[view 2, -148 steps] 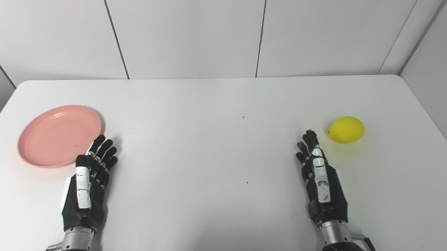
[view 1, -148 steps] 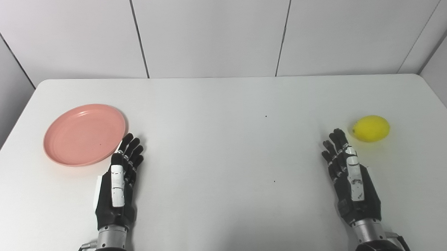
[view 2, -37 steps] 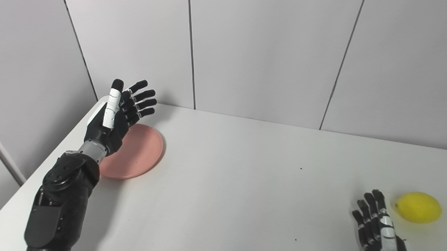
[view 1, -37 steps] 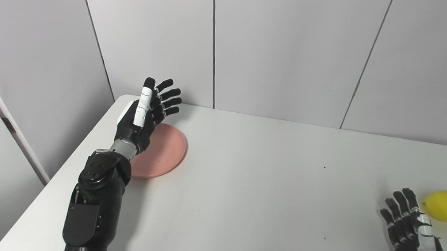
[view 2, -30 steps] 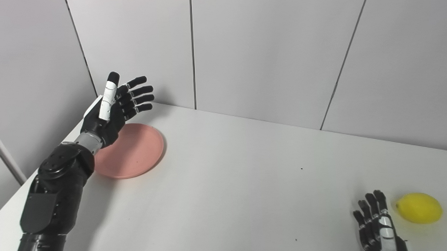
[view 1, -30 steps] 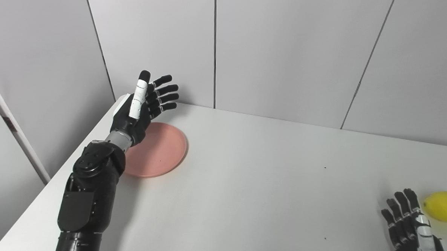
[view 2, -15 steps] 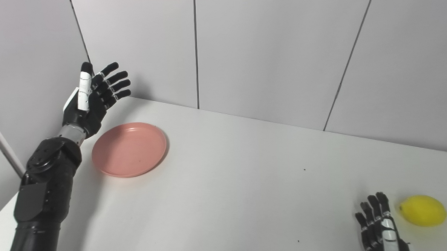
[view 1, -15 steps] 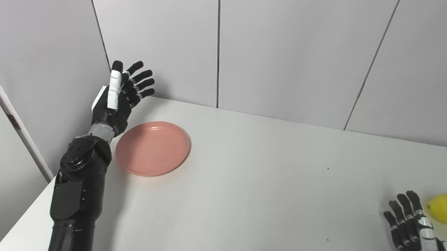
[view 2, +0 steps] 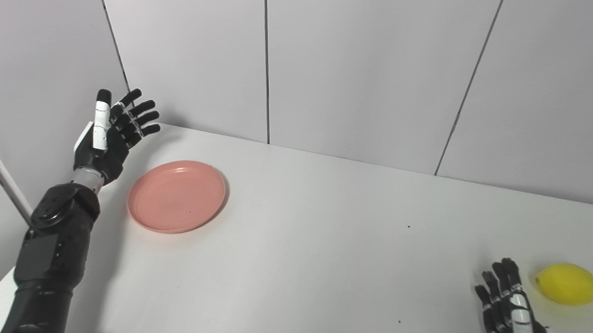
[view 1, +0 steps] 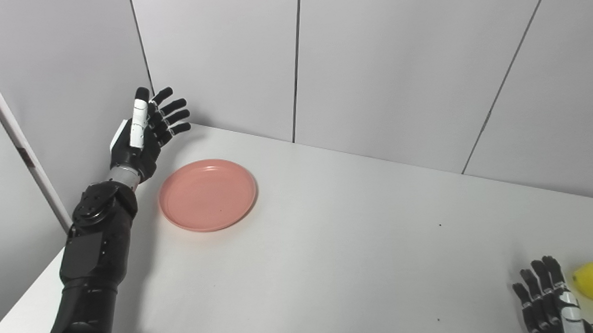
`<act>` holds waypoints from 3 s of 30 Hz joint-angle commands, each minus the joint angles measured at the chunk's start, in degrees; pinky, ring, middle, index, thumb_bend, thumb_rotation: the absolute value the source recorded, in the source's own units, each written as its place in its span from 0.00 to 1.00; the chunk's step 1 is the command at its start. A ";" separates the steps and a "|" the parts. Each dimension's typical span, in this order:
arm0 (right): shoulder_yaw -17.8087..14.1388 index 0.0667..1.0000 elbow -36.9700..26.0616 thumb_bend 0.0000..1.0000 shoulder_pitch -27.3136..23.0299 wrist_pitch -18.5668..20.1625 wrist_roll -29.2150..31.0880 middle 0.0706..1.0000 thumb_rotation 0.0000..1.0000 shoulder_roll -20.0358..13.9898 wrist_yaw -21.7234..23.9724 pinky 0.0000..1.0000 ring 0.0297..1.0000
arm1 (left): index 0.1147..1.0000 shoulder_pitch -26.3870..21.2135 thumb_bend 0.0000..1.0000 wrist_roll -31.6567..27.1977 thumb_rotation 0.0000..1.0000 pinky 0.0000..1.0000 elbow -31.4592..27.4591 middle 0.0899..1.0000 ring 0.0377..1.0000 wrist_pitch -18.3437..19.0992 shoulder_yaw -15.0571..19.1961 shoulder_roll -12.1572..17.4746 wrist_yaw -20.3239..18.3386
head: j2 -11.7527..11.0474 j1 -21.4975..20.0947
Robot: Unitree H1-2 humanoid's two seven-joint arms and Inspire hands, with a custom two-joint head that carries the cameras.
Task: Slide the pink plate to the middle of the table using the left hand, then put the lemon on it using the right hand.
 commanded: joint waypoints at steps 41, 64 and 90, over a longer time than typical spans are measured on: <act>0.74 0.94 -1.31 0.59 2.40 2.63 -0.31 1.00 0.78 -0.07 -0.24 1.00 0.98 | 0.84 -5.24 0.96 2.39 0.86 0.80 22.34 0.83 0.82 -14.59 -3.09 0.75 -0.24 | 1.51 -1.09; 0.80 0.95 -2.21 0.54 2.39 3.74 -0.09 1.00 0.79 -0.09 -0.14 1.00 0.98 | 0.90 -2.02 0.94 -4.40 0.87 0.82 16.63 0.87 0.87 -5.60 -1.32 -2.13 -5.46 | 2.17 -1.46; 0.97 0.95 -2.85 0.49 2.06 4.98 0.12 1.00 0.78 0.06 -0.46 1.00 0.99 | 0.87 5.07 0.96 -1.89 0.85 0.83 -2.35 0.82 0.83 1.72 -4.58 -10.38 1.28 | 2.78 -2.08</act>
